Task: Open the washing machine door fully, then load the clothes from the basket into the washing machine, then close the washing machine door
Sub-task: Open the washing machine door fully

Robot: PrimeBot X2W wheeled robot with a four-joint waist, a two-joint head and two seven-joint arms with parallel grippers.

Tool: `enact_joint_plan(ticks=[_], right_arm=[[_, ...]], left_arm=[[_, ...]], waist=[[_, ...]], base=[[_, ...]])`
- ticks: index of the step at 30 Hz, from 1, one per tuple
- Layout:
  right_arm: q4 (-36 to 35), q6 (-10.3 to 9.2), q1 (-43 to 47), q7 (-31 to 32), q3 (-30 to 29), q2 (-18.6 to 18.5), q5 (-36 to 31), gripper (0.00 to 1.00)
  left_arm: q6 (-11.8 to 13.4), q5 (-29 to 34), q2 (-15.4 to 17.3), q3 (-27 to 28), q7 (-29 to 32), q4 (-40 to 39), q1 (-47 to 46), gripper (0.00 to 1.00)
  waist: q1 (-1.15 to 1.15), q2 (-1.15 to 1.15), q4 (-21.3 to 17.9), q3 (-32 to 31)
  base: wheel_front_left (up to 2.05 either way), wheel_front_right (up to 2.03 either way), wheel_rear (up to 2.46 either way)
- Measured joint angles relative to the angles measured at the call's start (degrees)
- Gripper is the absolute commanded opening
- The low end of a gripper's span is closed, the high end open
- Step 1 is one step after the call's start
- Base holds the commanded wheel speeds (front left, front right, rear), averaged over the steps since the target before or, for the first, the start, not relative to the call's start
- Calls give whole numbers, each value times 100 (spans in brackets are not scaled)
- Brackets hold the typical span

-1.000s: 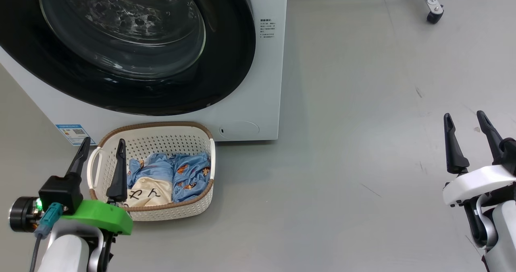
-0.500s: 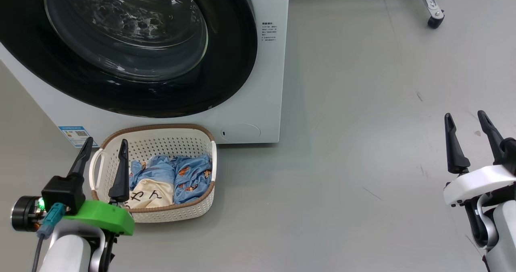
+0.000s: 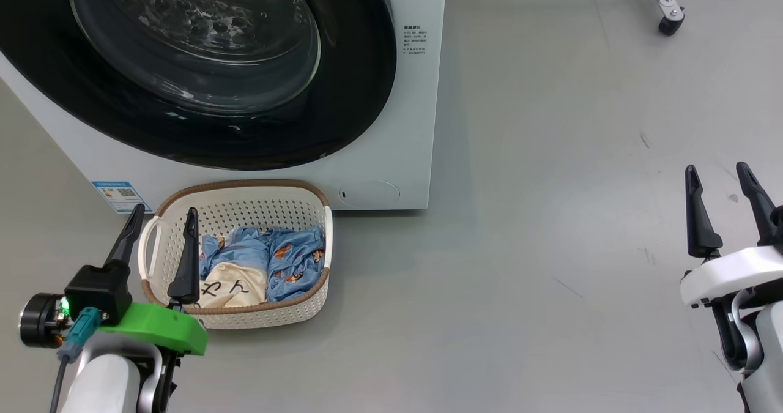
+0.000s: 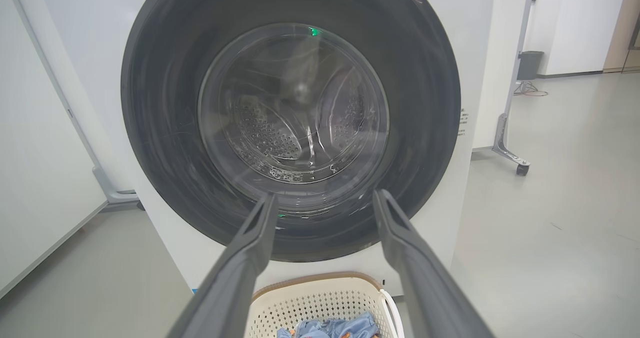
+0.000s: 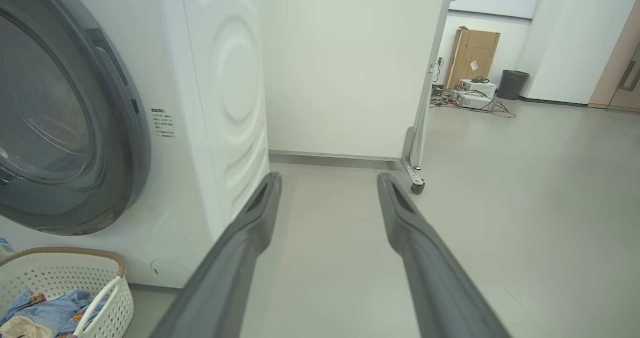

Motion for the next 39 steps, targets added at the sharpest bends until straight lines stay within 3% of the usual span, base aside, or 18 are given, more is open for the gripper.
enact_joint_plan(ticks=[21,27,28,29,31,36,39], right_arm=[[-516,71,-1296,-13,-185,-25,397,100],[-597,78,-1777,100,-469,400,1177,100],[-589,78,-1805,146,-565,494,1378,93],[-569,78,-1817,177,-653,587,1589,59],[-526,77,-1854,255,-824,794,1991,0],[-408,75,-1966,459,-1361,1254,3071,0],[-376,58,-2040,555,-1525,1369,3386,0]], left_arm=[[0,-99,-174,-289,-1,-64,-5,100],[0,-112,-203,-301,0,-82,-21,100],[0,-111,-213,-307,0,-87,-32,100],[0,-112,-234,-311,0,-91,-54,100],[0,-112,-279,-325,0,-108,-129,100],[0,-112,-312,-337,0,-170,-253,100],[0,-112,-330,-337,-1,-189,-289,100]], waist=[[0,0,257,504],[0,0,344,716],[0,0,355,750],[0,0,367,783],[0,0,391,851],[0,0,454,1026],[0,0,480,1092]], base=[[0,0,0],[0,0,0],[0,0,0],[0,0,0],[0,0,0],[0,0,0],[0,0,0]])
